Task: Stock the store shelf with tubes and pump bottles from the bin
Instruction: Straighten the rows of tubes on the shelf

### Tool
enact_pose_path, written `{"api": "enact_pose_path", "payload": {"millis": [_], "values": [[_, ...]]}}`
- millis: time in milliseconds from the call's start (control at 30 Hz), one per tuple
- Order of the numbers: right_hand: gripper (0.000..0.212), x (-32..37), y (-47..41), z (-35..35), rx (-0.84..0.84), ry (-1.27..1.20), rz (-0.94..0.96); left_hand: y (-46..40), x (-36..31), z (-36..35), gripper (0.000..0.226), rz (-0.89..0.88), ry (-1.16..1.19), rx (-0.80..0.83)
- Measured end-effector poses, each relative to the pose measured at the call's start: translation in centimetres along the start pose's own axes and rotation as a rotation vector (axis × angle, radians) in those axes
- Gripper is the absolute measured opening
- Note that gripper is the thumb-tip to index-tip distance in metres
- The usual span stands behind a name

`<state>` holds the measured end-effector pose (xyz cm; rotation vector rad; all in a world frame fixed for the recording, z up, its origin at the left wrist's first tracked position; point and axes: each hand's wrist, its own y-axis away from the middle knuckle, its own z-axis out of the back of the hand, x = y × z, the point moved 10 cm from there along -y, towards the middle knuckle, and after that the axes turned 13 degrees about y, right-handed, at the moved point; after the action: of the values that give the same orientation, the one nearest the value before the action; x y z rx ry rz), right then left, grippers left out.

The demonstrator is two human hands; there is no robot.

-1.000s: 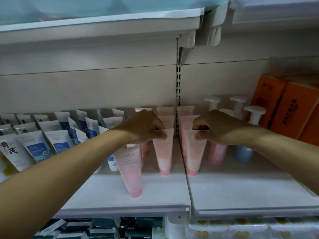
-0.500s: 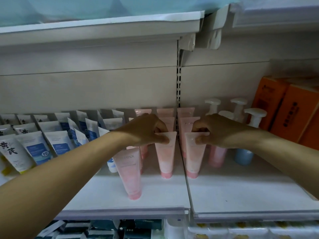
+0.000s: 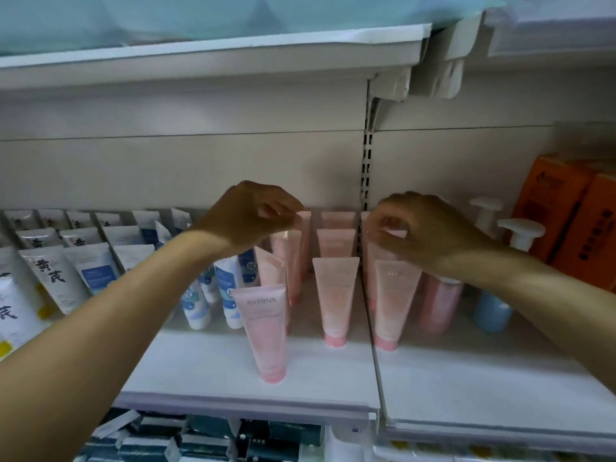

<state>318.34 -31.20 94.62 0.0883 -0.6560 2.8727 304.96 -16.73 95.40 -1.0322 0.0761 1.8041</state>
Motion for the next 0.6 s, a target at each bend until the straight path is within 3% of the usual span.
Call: {"api": "enact_pose_path", "payload": {"millis": [133, 233, 367, 600], "values": [[0.025, 1.4, -2.1, -0.3, 0.009, -0.016, 0.013, 0.4, 2.6, 1.6, 0.016, 0.016, -0.033, 0.006], [0.022, 2.8, -4.4, -1.7, 0.061, -0.042, 0.036, 0.3, 4.1, 1.8, 0.014, 0.01, -0.095, 0.11], [0.017, 5.2, -8.0, -4.5, 0.153, 0.094, 0.079, 0.4, 5.0, 1.3, 0.012, -0.057, -0.198, 0.298], [0.017, 6.7, -12.1, -8.3, 0.206, 0.376, 0.107, 0.0, 5.8, 0.1, 0.021, -0.166, -0.32, 0.293]]}}
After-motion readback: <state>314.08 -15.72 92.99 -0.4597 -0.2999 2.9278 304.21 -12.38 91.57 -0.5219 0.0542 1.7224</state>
